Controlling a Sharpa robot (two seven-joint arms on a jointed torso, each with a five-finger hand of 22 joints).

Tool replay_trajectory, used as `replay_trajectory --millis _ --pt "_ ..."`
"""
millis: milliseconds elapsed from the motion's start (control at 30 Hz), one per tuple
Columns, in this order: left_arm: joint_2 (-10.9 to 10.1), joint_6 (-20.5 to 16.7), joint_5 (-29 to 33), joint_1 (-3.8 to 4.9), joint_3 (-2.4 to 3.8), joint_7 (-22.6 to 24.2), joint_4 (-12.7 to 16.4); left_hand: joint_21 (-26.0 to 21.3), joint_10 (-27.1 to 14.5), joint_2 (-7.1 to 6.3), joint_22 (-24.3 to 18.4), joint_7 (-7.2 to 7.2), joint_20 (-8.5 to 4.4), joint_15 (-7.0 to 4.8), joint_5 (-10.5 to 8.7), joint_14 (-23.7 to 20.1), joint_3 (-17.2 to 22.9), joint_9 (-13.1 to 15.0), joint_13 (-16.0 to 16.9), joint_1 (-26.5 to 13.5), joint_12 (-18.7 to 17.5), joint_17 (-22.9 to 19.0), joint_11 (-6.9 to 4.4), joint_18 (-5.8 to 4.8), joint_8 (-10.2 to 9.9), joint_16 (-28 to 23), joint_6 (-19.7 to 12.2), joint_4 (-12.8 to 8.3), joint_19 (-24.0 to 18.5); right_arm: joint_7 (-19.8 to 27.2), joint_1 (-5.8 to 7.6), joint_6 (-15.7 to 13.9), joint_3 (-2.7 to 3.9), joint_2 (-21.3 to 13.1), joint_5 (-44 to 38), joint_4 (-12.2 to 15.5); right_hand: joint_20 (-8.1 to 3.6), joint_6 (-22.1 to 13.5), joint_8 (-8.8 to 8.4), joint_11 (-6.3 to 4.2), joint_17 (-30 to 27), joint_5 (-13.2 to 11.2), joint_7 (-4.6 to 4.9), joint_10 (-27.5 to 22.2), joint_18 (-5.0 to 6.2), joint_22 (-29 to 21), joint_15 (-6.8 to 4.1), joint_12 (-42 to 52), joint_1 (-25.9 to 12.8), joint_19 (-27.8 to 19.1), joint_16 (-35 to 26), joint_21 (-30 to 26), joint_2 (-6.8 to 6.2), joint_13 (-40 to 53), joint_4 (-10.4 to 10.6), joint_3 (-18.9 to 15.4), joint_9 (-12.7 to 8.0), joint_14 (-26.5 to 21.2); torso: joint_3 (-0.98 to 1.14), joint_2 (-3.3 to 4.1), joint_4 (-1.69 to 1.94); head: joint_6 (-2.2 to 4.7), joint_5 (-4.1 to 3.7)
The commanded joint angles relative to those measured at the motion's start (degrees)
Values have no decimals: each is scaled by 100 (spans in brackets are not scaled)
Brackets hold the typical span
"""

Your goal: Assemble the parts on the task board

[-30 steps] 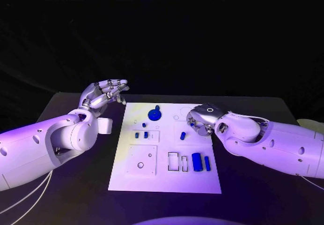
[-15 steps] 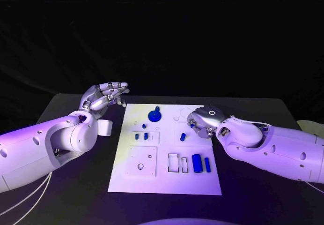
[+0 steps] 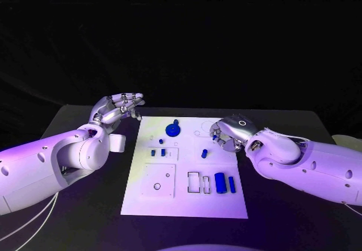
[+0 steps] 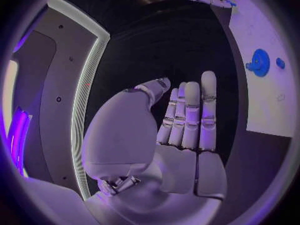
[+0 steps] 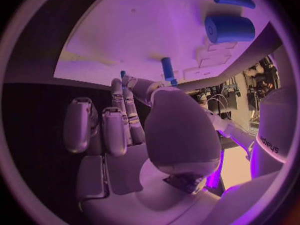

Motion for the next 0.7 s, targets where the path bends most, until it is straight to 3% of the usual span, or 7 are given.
replay_trajectory --millis 33,367,567,600,700 --pt "12 60 -16 0 3 3 6 -20 -29 -5 -6 14 -6 0 11 -51 -11 -7 6 55 21 -5 -3 75 -5 -38 -21 -31 -48 99 13 -108 14 -59 215 137 15 52 13 -118 2 -77 -11 125 -43 548 -41 -32 -94 21 29 1 0 -3 52 -29 28 258 -1 -2 -2 -3 20" --pt "34 71 -16 -3 2 6 4 -23 -38 -5 -8 17 -4 2 12 -52 -10 -9 7 56 23 -8 -1 76 -8 -39 -28 -35 -49 200 6 -274 30 5 376 608 12 50 12 -128 3 -222 -27 134 -41 549 -50 -61 -132 15 33 -13 6 -2 73 -58 48 258 0 -2 1 -2 119" --pt "62 77 -17 -7 2 7 0 -23 -38 -5 -8 17 -4 2 12 -52 -10 -9 7 56 23 -8 -1 76 -8 -39 -28 -35 -49 288 -30 -316 32 244 425 832 11 48 12 -128 0 -226 -27 133 -39 545 -50 -63 -133 11 31 -21 11 -2 75 -57 48 258 -3 2 5 -15 240" --pt "70 78 -17 -7 2 6 -1 -23 -38 -5 -8 17 -4 2 12 -52 -10 -9 7 56 23 -8 -1 76 -8 -39 -28 -35 -49 305 -36 -310 32 307 444 852 11 48 12 -128 0 -226 -27 133 -39 545 -50 -63 -133 11 31 -21 11 -2 75 -57 48 258 -8 3 5 -21 290" --pt "89 82 -17 -8 2 5 -1 -25 -44 -4 -9 18 -3 3 12 -52 -9 -10 7 56 26 -10 1 76 -9 -40 -32 -37 -49 347 -64 -274 32 455 503 856 11 48 11 -129 -3 -228 -27 133 -38 543 -50 -64 -133 10 30 -25 15 -2 77 -55 49 257 -17 1 11 -33 342"
